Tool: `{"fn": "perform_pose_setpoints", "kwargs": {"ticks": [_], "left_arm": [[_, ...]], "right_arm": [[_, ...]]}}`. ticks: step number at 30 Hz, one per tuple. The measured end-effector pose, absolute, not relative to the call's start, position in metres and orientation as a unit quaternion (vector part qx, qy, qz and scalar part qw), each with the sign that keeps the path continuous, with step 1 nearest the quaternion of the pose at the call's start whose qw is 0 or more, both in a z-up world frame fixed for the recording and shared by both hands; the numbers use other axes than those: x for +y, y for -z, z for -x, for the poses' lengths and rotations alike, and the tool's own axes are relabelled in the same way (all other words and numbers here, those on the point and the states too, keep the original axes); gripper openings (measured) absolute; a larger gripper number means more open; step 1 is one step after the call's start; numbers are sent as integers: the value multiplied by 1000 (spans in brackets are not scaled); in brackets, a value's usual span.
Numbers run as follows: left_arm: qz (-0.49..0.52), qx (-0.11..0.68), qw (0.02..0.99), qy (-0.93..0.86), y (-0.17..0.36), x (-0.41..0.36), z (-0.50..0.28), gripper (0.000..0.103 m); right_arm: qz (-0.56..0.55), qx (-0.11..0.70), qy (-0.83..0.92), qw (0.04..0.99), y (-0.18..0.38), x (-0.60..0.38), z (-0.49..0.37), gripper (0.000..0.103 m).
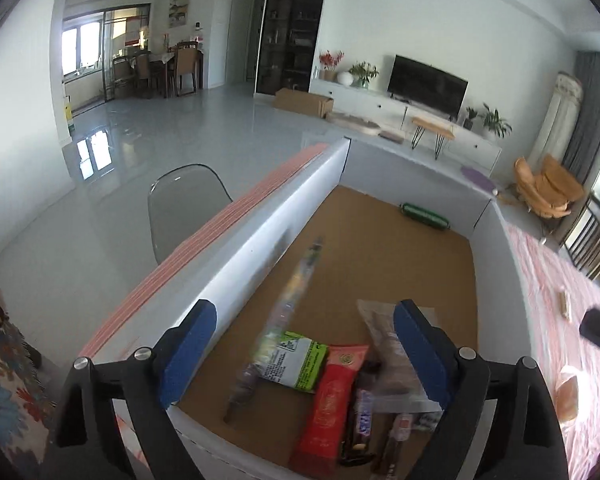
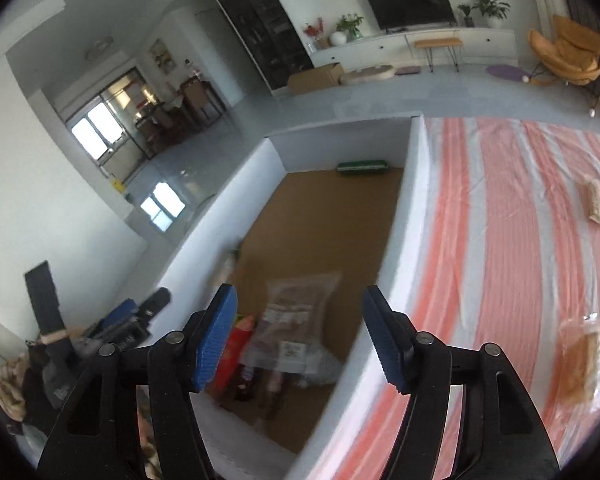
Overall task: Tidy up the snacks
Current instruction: 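Open both tools to drop the packet and bag into the box, then move both open tools back over the remaining snacks on the table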
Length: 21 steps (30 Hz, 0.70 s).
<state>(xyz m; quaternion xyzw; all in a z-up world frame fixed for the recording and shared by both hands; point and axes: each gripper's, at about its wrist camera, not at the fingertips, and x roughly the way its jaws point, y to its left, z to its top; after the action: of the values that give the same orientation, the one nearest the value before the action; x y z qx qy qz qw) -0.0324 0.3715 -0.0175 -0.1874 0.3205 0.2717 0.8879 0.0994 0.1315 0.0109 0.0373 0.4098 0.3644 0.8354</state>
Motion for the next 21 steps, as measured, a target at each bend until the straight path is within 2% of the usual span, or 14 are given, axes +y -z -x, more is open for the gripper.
{"fn": "perform_pose_setpoints", "kwargs": {"ticks": [6, 12, 17, 21], "left_arm": [[192, 315, 910, -190, 11, 331, 16, 90], [153, 334, 929, -39, -2, 229, -18, 91], [127, 385, 910, 87, 9, 134, -43, 92], [99, 418, 893, 134, 32, 77, -60, 92]], "right_arm": [[-11, 370, -235, 899, 35, 36, -93, 70], [12, 355, -67, 932, 77, -75, -84, 70], [-30, 384, 30, 922, 100, -150, -94, 70], [-116, 398, 58, 908, 105, -191, -96, 70]]}}
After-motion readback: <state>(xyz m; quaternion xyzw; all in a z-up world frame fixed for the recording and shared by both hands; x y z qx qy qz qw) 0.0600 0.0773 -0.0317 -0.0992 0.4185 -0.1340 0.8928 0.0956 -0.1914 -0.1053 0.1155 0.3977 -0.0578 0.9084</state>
